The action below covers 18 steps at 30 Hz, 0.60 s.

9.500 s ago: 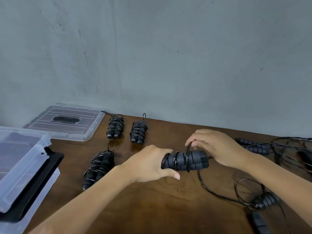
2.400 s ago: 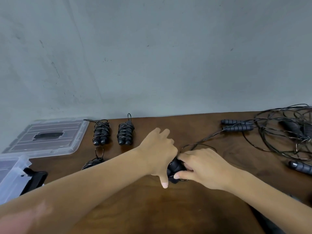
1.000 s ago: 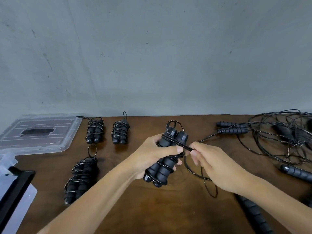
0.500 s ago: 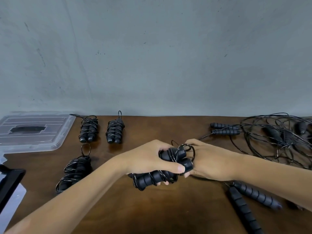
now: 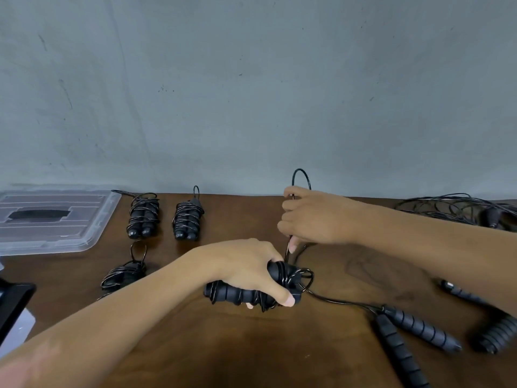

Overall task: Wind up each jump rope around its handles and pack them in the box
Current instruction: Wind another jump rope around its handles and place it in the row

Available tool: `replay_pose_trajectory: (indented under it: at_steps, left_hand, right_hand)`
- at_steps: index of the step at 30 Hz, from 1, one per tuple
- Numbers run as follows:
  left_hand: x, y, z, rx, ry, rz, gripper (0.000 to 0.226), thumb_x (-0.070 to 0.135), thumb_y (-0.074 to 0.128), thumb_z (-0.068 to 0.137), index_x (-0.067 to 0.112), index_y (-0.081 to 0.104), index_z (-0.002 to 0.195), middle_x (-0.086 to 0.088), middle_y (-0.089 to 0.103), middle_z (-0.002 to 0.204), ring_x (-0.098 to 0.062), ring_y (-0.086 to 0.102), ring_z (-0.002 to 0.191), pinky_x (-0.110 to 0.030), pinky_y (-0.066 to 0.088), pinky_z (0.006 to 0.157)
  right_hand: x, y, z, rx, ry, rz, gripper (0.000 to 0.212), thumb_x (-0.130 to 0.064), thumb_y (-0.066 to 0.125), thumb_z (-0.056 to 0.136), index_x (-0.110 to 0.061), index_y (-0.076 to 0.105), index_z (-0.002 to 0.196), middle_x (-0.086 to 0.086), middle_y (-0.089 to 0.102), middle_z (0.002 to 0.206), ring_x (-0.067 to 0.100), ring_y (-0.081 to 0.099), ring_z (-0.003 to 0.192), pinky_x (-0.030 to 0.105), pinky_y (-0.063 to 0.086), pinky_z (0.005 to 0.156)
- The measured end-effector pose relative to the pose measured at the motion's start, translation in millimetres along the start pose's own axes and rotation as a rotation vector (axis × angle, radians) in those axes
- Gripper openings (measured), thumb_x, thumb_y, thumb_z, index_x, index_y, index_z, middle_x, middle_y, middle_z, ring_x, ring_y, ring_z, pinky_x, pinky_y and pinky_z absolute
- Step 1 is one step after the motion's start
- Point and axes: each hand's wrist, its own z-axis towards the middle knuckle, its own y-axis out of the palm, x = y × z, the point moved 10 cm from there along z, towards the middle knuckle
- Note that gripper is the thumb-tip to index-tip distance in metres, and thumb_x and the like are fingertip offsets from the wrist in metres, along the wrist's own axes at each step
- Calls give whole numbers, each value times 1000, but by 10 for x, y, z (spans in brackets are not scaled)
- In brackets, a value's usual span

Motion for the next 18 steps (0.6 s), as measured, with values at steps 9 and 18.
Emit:
replay_pose_trajectory:
  at_steps: [9, 18]
  left_hand:
    - [-434, -118, 144, 136, -161, -9, 59, 75, 67, 83, 27, 62, 117, 2, 78, 102, -16, 74, 88, -41, 59, 92]
    - [-415, -151, 175, 322, -25, -655, 38, 49, 77, 91, 25, 60, 115, -3, 79, 101, -29, 80, 83, -49, 64, 85]
  right_hand:
    - [-151, -187, -24, -175, 244, 210, 21, 4, 43, 95, -17, 39, 97, -2, 33, 78, 22, 45, 75, 36, 41, 84]
    - [-160, -165, -337, 116, 583, 423, 54, 14, 65, 74, -10, 63, 122, 3, 68, 103, 27, 62, 91, 41, 54, 71]
